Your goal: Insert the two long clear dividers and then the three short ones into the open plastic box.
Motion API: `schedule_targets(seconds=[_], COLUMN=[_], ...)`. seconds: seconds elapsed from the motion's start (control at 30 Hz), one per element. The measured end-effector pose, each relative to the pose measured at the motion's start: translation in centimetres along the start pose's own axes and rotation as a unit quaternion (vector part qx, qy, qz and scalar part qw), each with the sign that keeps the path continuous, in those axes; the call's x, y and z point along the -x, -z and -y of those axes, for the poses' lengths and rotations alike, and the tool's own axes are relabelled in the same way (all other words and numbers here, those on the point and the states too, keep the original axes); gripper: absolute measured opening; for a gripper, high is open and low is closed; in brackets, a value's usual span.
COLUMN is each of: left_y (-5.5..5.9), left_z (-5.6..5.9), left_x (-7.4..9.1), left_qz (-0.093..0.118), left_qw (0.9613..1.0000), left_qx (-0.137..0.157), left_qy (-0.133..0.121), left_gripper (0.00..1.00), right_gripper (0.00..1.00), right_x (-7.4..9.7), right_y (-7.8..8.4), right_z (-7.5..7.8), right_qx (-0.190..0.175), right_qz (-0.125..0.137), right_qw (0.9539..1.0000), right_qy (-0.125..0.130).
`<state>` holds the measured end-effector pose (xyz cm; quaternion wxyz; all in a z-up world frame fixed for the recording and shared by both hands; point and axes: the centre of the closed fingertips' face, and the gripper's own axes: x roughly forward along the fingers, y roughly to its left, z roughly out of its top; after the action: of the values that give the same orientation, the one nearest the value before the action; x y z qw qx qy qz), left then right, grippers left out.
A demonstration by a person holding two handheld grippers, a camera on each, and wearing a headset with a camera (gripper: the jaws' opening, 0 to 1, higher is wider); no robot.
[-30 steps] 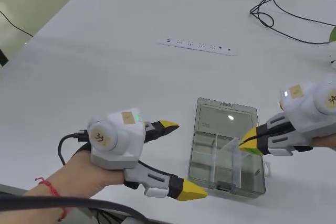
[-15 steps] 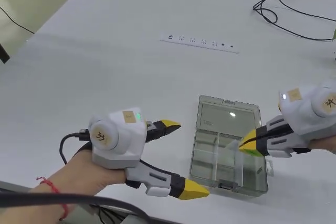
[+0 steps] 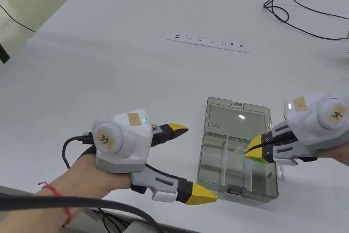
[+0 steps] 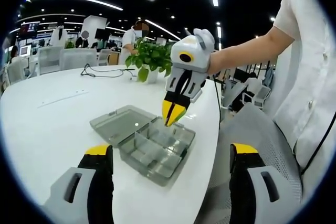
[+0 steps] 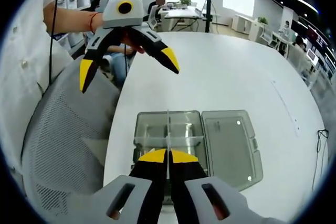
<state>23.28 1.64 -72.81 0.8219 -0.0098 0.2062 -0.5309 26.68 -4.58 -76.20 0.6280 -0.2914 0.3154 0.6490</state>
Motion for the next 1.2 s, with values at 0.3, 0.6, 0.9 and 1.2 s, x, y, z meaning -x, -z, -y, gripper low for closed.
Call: schedule_targets(seconds=[0.3,0.6,0.9,1.2], left_y=[0.0,0.2,0.3,0.4], left_z=[0.0,0.0,0.0,-0.1], left_x=[0.0,-0.1,-0.1,-0.3], left_qz=[0.001,-0.003,-0.005,-0.006], left_qw=[1.0,1.0,1.0,1.0], left_qx=[0.002,0.003,0.002,0.001], left_qy=[0.0,0.003,0.004,0.006], left_gripper=[0.94,0.95,0.95,0.95], right_gripper=[0.02,0.03,0.03,0.03], right_x=[-1.1,-2.7,-4.1,-4.4], right_y=[0.5,1.6,2.7,3.1], right_z=[0.3,0.6,0.5,0.5], right_qx=[0.009,0.009,0.019,0.03], right_qz=[-0.009,-0.034,-0.066,-0.084], right_qw=[0.9999,0.9993,0.9976,0.9959], right_qy=[-0.003,-0.01,-0.011,-0.012])
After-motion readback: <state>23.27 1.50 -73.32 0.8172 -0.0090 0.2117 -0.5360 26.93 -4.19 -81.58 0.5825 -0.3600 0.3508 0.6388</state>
